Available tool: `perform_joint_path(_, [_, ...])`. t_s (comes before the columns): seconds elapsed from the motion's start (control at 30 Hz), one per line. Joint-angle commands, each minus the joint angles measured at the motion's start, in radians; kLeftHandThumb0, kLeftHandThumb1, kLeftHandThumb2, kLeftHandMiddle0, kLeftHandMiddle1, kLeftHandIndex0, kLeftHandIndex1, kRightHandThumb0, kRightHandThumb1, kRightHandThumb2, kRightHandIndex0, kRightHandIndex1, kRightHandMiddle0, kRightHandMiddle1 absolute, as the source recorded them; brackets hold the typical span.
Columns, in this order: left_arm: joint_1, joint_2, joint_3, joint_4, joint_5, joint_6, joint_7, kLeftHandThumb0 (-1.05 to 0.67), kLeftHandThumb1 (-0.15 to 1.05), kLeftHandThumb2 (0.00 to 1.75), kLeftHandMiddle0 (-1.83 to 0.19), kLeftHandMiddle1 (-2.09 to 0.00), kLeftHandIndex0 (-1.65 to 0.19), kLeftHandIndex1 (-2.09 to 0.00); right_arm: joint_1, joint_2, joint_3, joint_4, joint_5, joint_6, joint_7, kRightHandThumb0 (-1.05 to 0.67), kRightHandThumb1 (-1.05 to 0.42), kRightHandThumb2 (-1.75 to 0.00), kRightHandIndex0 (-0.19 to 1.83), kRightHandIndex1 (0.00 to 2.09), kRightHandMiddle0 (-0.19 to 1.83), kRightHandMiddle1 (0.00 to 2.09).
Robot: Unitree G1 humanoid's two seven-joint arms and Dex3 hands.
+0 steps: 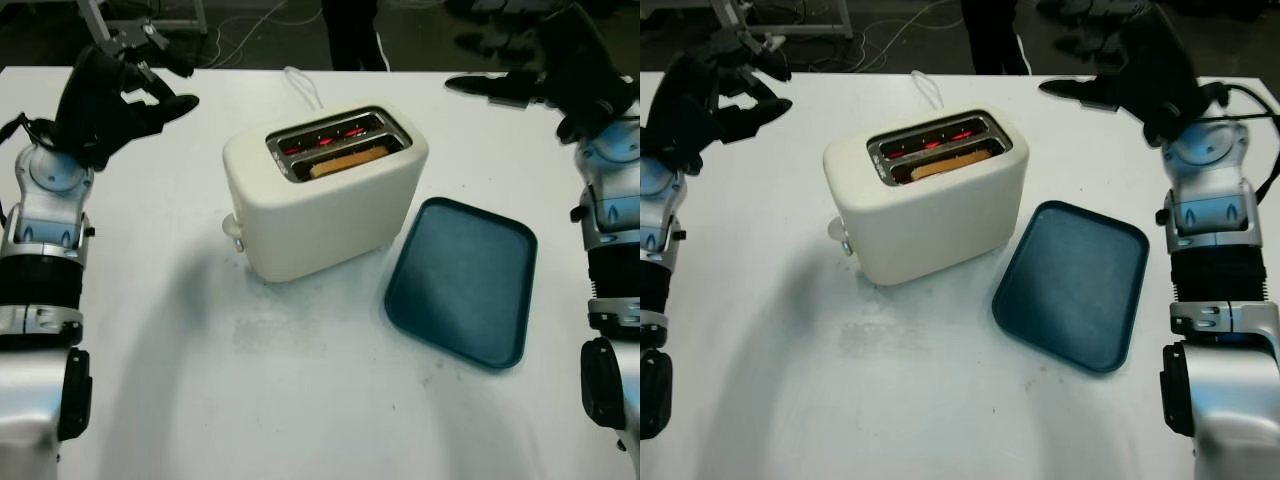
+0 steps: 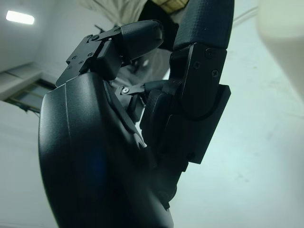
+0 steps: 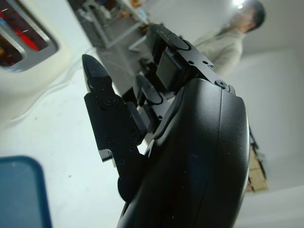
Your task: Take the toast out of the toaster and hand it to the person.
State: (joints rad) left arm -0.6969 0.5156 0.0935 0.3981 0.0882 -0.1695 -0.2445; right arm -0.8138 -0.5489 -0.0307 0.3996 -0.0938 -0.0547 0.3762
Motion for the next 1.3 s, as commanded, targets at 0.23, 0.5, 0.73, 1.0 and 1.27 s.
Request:
perform_joint_path(0.23, [0.020,-0.011,0.008,-0.051,0.010,0.038,0.060,-1.05,0.92,0.34,-0.33,-1.55,-0.25,-1.51,0.034,0.001,0.025,0.017,-0.006,-0.013,0.040,-0.34,-0.78,0.00,0.67,0.03,0.65,0.02])
perform_joint_path(0.5, [0.010,-0.004,0.007,-0.026,0.009,0.007,0.062,-1.05,0.92,0.35,-0.30,-1.57,-0.23,-1.54,0.073,0.008,0.005,-0.071,0.018,0.050,0.049,-0.40,-0.79,0.00,0.65,0.02,0.64,0.01])
perform_joint_path(0.73, [0.012,-0.007,0.008,-0.036,-0.003,0.013,0.051,-1.05,0.92,0.33,-0.30,-1.57,-0.23,-1.53,0.087,0.002,-0.012,-0.069,0.023,0.030,0.050,-0.43,-0.79,0.00,0.65,0.02,0.63,0.00])
perform_joint_path(1.0, [0.011,-0.001,0.005,-0.035,0.003,0.016,0.049,-1.05,0.92,0.33,-0.30,-1.57,-0.24,-1.53,0.083,0.002,-0.021,-0.048,0.031,0.011,0.061,-0.42,-0.80,0.00,0.65,0.02,0.63,0.00])
perform_joint_path(1.27, [0.012,0.001,0.010,-0.019,-0.005,-0.013,0.043,-1.05,0.92,0.33,-0.33,-1.56,-0.26,-1.51,0.075,0.005,-0.011,-0.061,0.020,0.027,0.057,-0.38,-0.79,0.00,0.65,0.02,0.64,0.00])
